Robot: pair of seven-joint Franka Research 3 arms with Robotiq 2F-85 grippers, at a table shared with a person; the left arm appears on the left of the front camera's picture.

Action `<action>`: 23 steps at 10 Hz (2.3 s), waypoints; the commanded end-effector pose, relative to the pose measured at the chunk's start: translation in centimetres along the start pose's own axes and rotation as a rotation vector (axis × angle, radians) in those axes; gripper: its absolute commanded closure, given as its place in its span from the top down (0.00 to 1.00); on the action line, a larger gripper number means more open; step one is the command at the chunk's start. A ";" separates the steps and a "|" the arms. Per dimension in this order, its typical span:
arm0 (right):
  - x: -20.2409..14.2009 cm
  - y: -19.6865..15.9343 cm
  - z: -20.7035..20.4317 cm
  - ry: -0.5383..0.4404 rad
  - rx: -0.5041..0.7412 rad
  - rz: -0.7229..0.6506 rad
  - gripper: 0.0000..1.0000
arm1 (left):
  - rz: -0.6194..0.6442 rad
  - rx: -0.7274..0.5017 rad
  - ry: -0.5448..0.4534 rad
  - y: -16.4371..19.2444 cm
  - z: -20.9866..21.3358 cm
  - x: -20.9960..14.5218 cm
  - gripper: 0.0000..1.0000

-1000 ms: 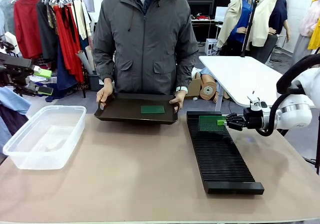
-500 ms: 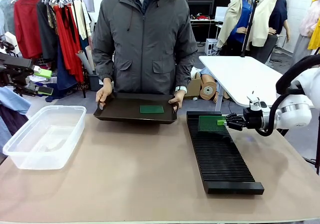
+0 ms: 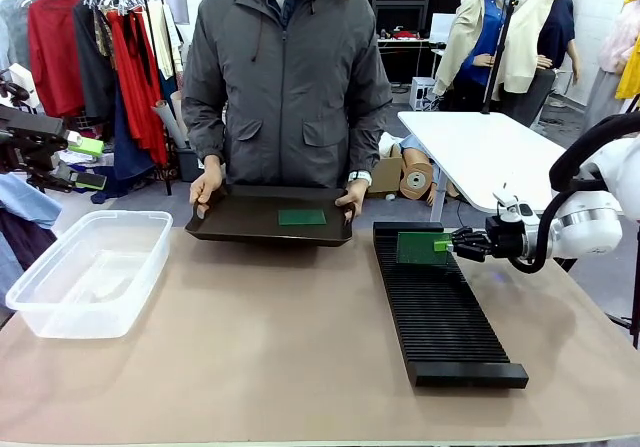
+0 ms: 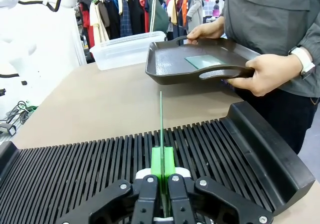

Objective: Sort PCBs into racks and boxes based on the side picked up.
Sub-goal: If the short side of the Blank PCB is picked up, insert it into the PCB Rack ; if the long side is picked up, place it in the Organizing box.

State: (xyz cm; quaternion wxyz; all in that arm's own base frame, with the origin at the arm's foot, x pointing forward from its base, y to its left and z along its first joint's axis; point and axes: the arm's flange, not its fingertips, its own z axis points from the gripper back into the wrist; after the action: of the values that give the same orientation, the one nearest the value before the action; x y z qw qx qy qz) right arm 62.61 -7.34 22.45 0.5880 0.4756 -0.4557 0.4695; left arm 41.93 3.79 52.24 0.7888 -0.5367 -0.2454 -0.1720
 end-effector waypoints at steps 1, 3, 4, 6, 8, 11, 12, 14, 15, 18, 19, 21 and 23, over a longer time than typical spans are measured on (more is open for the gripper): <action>0.2 -0.5 0.1 0.027 0.021 -0.021 0.00 | 0.010 -0.011 0.001 -0.2 0.1 0.0 1.00; 0.1 -0.3 0.3 0.048 0.019 -0.009 0.00 | 0.010 -0.011 0.001 -0.2 0.1 0.0 1.00; 0.1 -0.2 0.2 0.059 0.020 -0.003 0.00 | 0.010 -0.011 0.001 -0.2 0.1 0.0 1.00; 0.4 -0.3 0.3 0.088 0.028 0.006 0.00 | 0.010 -0.011 0.001 -0.2 0.1 0.0 1.00; 0.7 -0.7 0.4 0.105 0.032 0.017 0.00 | 0.010 -0.011 0.001 -0.2 0.1 0.0 1.00; 0.6 -1.1 0.2 0.116 0.039 0.016 0.00 | 0.010 -0.011 0.001 -0.2 0.1 0.0 1.00; 0.4 -1.4 0.3 0.112 0.033 0.015 0.00 | 0.010 -0.011 0.001 -0.2 0.1 0.0 1.00; 0.2 -1.9 0.4 0.099 0.034 0.021 0.00 | 0.010 -0.011 0.001 -0.2 0.1 0.0 1.00; -0.1 -2.0 0.4 0.102 0.039 0.022 0.00 | 0.010 -0.011 0.001 -0.2 0.1 0.0 1.00; -0.8 -2.6 0.9 0.071 0.043 0.018 0.00 | 0.010 -0.011 0.001 -0.2 0.1 0.0 1.00; -0.9 -2.4 0.9 0.066 0.036 0.026 0.00 | 0.010 -0.011 0.001 -0.2 0.1 0.0 1.00; -1.1 -2.3 1.0 0.064 0.035 0.033 0.00 | 0.010 -0.011 0.001 -0.2 0.1 0.0 1.00; -1.0 -2.1 1.1 0.058 0.029 0.042 0.00 | 0.010 -0.011 0.001 -0.2 0.1 0.0 1.00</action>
State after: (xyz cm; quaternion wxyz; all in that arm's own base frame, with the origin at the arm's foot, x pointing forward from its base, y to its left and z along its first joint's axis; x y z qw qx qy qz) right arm 64.18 -8.41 21.85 0.5777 0.4720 -0.4437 0.4965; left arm 41.93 3.79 52.24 0.7888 -0.5367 -0.2454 -0.1720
